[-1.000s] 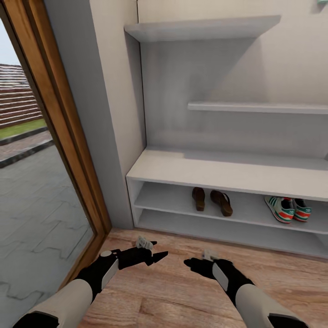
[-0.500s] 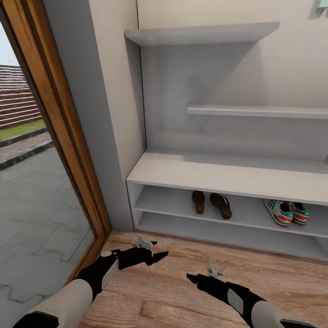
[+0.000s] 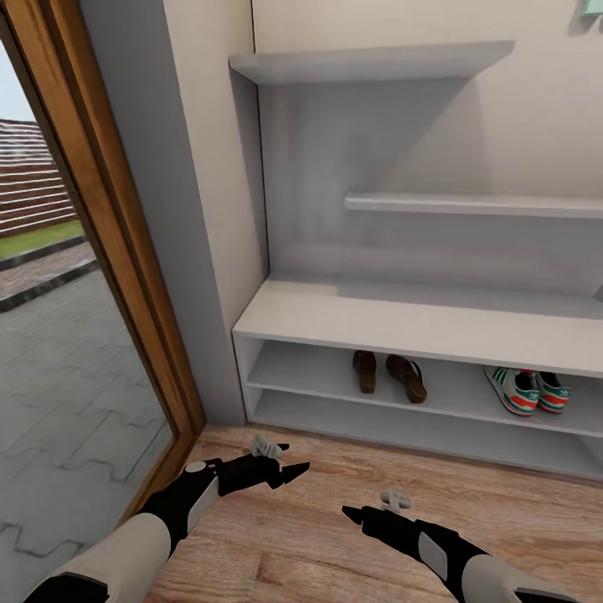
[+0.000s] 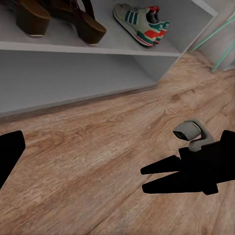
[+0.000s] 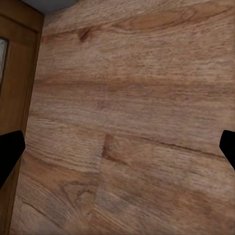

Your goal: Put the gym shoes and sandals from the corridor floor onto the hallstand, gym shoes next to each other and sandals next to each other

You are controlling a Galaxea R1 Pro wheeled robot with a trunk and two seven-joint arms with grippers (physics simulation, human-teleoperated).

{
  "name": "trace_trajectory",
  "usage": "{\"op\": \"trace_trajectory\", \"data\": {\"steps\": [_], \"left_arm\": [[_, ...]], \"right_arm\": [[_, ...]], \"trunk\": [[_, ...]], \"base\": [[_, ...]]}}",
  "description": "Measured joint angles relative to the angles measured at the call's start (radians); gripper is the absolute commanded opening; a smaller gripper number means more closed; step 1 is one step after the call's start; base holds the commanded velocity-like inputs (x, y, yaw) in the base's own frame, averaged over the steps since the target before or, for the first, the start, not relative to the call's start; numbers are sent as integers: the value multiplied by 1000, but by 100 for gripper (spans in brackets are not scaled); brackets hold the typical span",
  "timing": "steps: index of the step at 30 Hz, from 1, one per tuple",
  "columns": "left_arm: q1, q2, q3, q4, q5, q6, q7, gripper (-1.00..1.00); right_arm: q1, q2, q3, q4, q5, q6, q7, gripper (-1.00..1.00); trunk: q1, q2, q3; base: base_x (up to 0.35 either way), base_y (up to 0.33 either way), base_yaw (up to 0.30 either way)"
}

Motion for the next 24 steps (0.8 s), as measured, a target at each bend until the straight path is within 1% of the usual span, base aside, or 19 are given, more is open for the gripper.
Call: {"op": "trace_trajectory", "data": {"steps": [24], "left_arm": [[-1,0,1,0,0,0,-1,100]], "right_arm": [[0,0,1,1,0,1,0,100]], "trunk": [[0,0,0]], "base": [[0,0,0]]}}
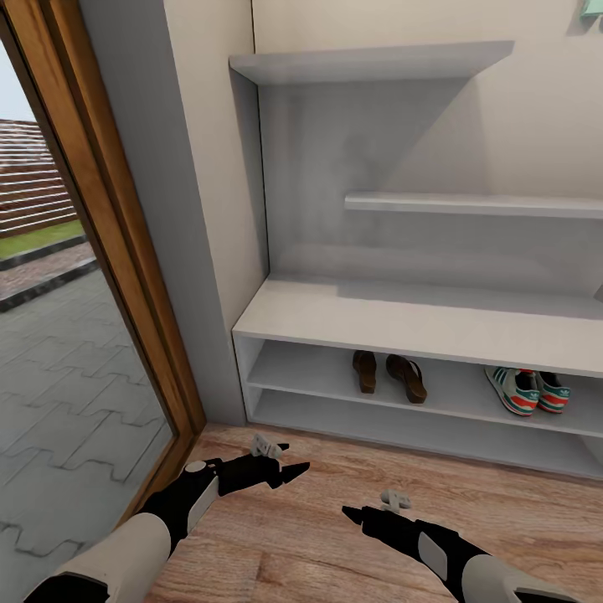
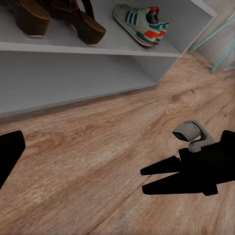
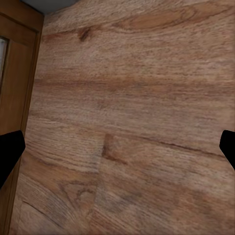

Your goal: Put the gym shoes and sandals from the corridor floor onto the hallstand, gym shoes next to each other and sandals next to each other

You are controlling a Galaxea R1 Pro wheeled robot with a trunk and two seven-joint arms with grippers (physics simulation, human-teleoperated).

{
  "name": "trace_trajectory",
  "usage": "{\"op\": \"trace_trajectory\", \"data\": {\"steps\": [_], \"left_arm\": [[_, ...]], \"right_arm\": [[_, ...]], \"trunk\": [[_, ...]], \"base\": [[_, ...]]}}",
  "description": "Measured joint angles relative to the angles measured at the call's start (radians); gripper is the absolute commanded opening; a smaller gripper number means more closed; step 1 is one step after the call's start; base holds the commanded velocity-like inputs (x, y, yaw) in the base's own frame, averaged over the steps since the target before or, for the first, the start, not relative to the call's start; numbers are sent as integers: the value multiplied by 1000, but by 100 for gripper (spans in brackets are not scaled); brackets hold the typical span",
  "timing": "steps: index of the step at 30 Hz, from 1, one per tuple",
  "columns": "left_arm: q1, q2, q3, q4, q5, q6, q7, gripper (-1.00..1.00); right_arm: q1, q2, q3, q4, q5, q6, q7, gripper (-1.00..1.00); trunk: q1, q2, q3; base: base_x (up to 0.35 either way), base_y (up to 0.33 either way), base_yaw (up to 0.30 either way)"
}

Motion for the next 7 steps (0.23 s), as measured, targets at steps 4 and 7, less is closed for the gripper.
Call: {"op": "trace_trajectory", "data": {"steps": [4,7], "left_arm": [[0,0,0,0,0,0,0,100],[0,0,0,0,0,0,0,100]], "right_arm": [[0,0,0,0,0,0,0,100],[0,0,0,0,0,0,0,100]], "trunk": [[0,0,0],[0,0,0]], "base": [[0,0,0],[0,0,0]]}}
